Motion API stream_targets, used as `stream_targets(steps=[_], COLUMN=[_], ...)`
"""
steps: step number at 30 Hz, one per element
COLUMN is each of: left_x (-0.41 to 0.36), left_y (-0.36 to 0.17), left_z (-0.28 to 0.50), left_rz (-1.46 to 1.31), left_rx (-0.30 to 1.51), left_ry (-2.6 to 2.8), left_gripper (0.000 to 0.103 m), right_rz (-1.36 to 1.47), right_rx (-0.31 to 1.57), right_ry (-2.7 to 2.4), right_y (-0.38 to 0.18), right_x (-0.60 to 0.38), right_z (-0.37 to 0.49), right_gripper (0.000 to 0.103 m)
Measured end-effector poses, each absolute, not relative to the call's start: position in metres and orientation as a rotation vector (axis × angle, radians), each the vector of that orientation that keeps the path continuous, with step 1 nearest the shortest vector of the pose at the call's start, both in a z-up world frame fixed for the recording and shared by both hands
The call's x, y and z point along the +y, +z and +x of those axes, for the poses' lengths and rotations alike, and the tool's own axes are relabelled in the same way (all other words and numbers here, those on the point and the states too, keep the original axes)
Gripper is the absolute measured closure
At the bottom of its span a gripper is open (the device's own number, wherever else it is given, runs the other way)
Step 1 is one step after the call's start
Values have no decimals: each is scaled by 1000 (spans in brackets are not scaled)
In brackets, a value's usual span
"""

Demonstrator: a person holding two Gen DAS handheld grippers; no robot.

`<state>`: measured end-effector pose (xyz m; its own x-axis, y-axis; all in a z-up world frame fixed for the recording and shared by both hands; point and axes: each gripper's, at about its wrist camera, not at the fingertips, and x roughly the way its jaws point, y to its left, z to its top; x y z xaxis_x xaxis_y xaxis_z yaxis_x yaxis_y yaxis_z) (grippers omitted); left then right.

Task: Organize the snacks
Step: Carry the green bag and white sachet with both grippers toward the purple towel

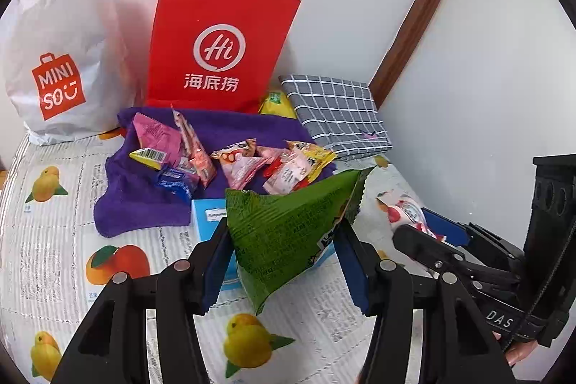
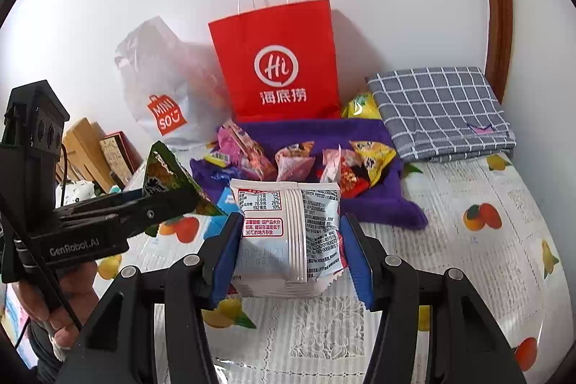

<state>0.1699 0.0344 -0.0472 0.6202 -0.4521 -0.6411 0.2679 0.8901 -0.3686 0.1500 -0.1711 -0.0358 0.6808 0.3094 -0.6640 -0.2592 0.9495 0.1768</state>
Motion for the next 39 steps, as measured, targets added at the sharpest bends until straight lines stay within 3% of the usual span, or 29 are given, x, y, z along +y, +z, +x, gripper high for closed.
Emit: stream_targets(steps=[21,39], left_x=[33,45], left_y=[1,-32], left_z=[238,325], left_rz=[-257,-288], left_rx=[809,900], left_ry=[-294,-208], left_gripper=[49,49], right_rz=[138,189], right_rx=[696,797], right_ry=[381,394], right_y=[25,-14], right_x=[-157,-162], right_z=[246,355], right_gripper=[48,48])
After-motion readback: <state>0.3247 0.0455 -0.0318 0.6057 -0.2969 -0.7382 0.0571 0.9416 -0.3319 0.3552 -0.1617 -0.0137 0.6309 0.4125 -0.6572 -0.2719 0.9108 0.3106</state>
